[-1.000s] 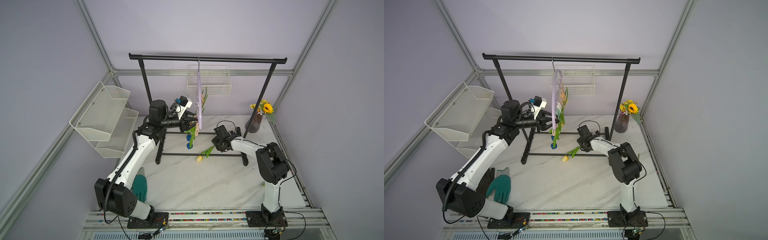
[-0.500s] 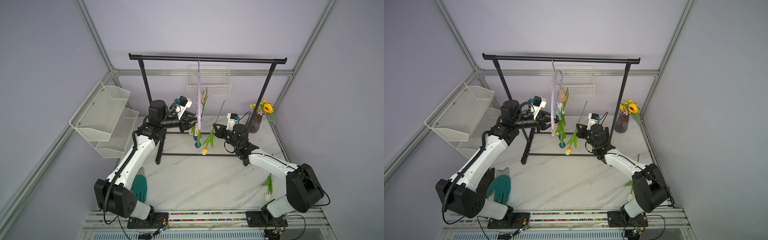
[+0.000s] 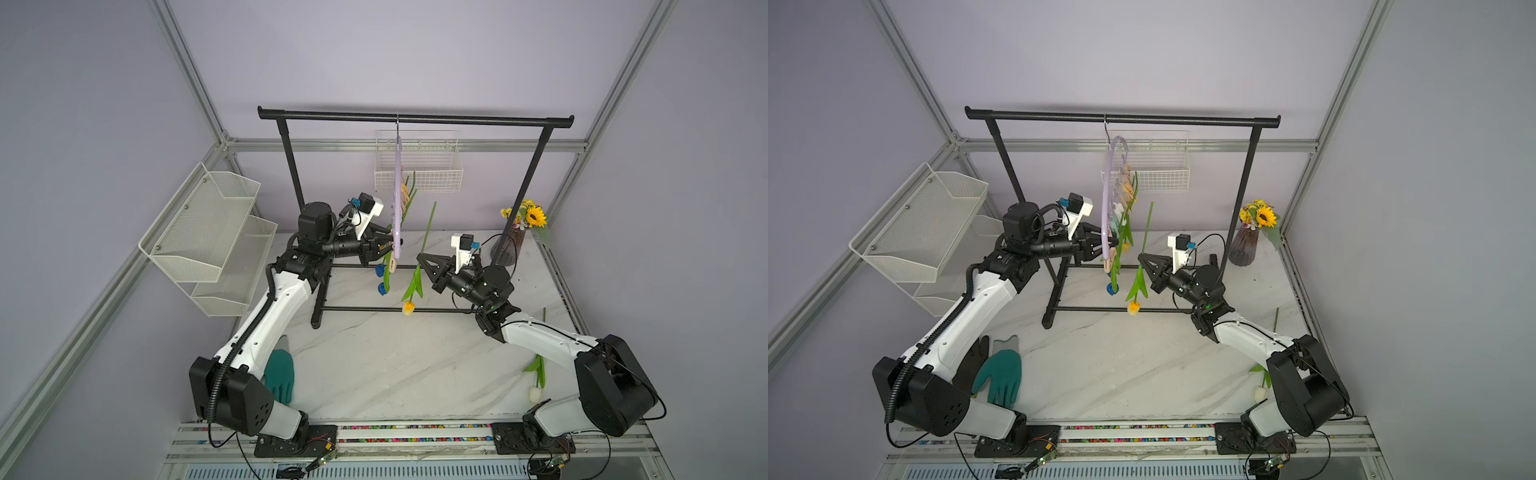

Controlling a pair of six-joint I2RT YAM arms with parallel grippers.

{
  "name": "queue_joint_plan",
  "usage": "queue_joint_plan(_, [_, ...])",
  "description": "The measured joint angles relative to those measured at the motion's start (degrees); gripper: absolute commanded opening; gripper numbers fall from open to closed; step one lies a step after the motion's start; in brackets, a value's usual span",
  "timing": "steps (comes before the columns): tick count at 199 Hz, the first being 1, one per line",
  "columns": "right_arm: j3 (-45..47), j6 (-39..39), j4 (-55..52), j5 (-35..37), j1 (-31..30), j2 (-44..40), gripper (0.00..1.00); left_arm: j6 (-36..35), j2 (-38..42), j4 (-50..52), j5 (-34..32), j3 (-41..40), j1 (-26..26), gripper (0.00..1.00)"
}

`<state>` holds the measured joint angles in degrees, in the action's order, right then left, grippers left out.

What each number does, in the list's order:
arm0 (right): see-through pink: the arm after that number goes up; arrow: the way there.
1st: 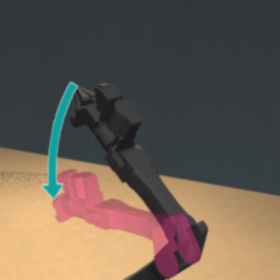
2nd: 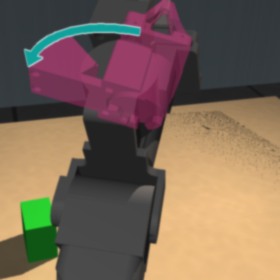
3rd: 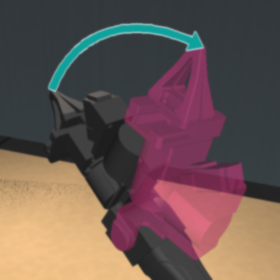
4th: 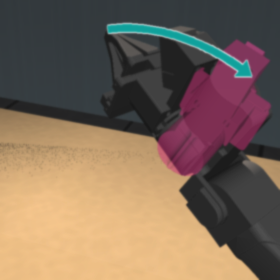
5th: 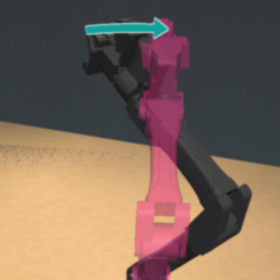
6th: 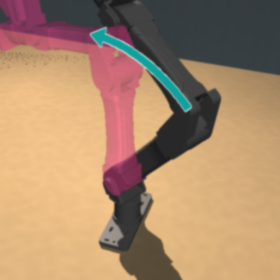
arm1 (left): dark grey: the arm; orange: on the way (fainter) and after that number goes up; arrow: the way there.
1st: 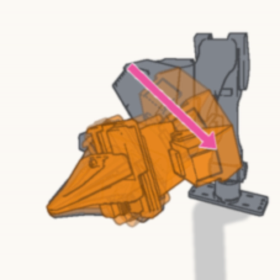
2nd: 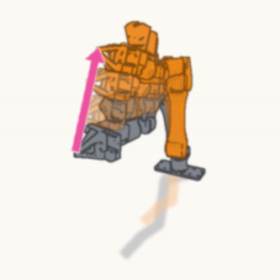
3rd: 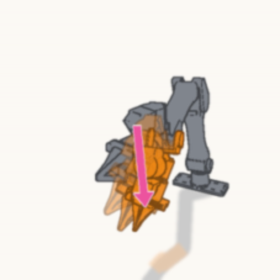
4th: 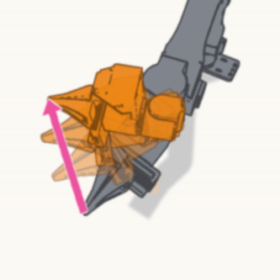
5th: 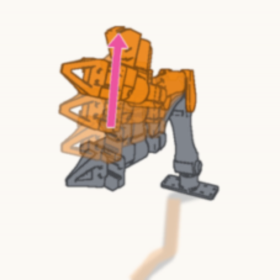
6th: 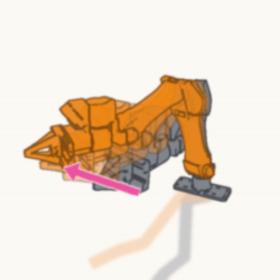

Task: Dry the flowers on a clothes hanger
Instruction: Open the clamp at the hanger.

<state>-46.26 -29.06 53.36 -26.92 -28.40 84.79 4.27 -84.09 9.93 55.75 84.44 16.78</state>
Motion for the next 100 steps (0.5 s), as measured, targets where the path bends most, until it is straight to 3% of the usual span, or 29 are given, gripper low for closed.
queue_joint_plan(100, [0.17, -13.16, 16.55, -0.39, -6.95, 10.78, 0.00, 5.22, -0.04, -6.49, 1.77, -1.88, 0.00, 0.05])
